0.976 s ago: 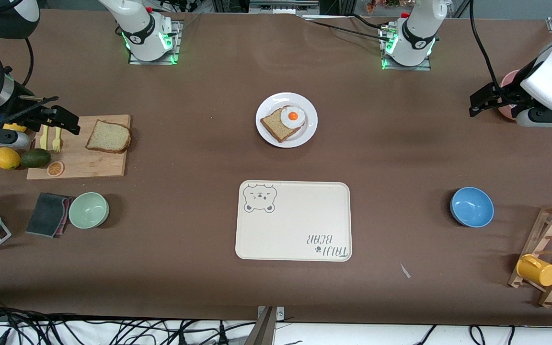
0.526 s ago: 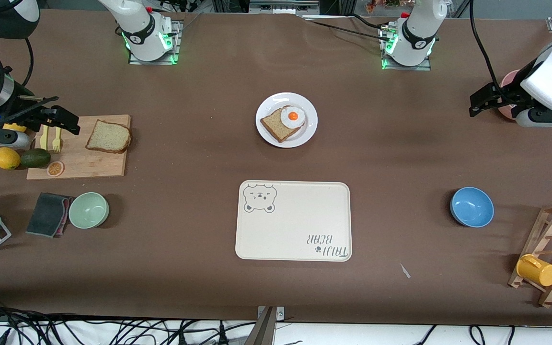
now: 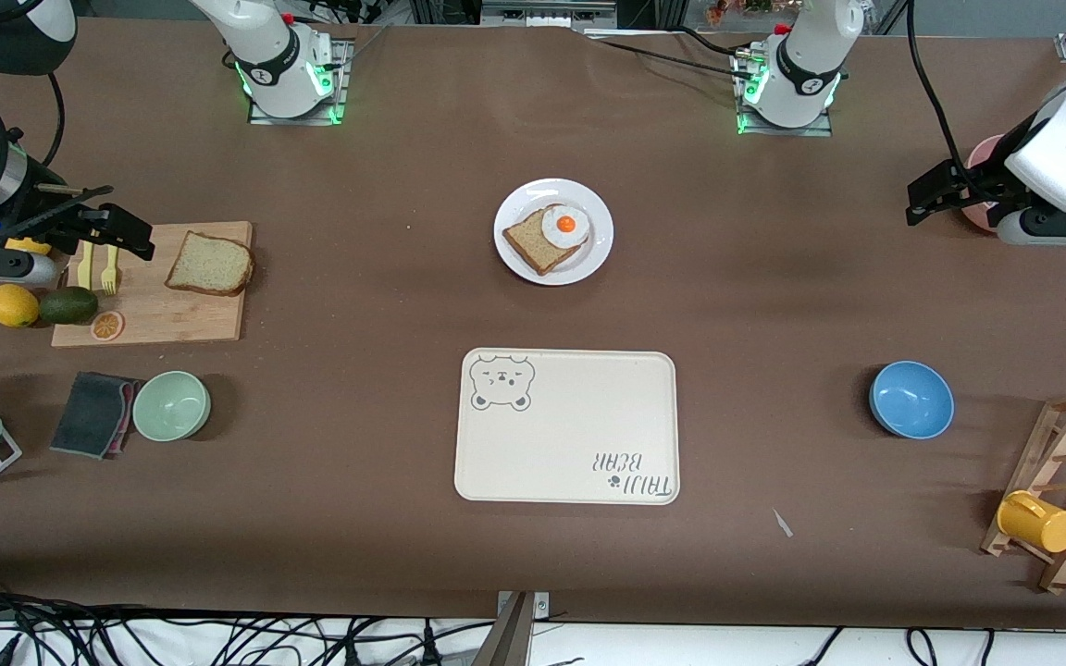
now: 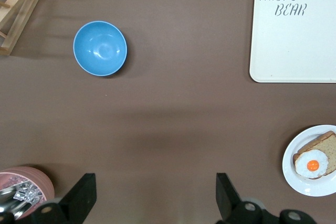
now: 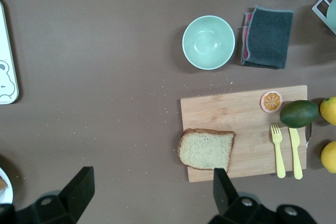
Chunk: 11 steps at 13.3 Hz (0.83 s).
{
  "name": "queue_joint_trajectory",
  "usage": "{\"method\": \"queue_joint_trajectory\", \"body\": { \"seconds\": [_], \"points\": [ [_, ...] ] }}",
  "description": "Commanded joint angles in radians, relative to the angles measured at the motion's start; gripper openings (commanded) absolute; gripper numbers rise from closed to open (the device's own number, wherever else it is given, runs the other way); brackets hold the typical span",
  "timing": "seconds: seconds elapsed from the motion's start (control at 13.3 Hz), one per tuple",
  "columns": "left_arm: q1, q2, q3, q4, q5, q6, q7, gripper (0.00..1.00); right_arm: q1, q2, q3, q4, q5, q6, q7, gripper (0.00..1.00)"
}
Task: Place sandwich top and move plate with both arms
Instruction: 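Reach the right gripper down to the bread slice on the cutting board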
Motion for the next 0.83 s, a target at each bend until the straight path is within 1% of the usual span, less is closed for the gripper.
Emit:
{"method": "queue_joint_trajectory", "body": {
  "seconds": [0.0,0.15,0.23,0.38,0.45,0.53,0.6,0.68,0.75],
  "points": [
    [0.002,0.003,-0.003,0.020,-0.021,-0.018,-0.006,1.00,0.004,-0.026,-0.003,-0.053,-0.017,0.001,0.023,1.00],
    [0.002,0.003,-0.012,0.018,-0.022,-0.020,-0.004,1.00,0.004,-0.021,-0.003,-0.118,-0.018,0.031,0.029,1.00],
    [0.002,0.003,-0.015,0.020,-0.022,-0.020,-0.006,1.00,0.004,-0.020,-0.001,-0.163,-0.023,0.077,0.029,1.00],
    [0.001,0.003,-0.026,0.018,-0.022,-0.020,-0.006,1.00,0.006,-0.018,0.008,-0.276,-0.091,0.187,0.029,1.00],
    [0.002,0.005,-0.026,0.018,-0.022,-0.020,0.003,1.00,0.006,-0.009,0.008,-0.333,-0.143,0.247,0.041,1.00],
    [0.000,0.009,-0.026,0.017,-0.022,-0.020,0.005,1.00,0.006,0.000,0.008,-0.382,-0.190,0.313,0.073,1.00],
    [0.000,0.034,-0.029,0.018,-0.025,-0.030,0.004,1.00,0.006,0.012,0.008,-0.425,-0.240,0.367,0.123,1.00],
    [0.000,0.034,-0.033,0.018,-0.024,-0.038,0.004,1.00,0.006,0.018,0.008,-0.468,-0.260,0.399,0.182,1.00],
    [0.000,0.036,-0.043,0.020,-0.024,-0.037,0.000,1.00,0.006,0.028,0.023,-0.497,-0.262,0.432,0.237,1.00]
  ]
}}
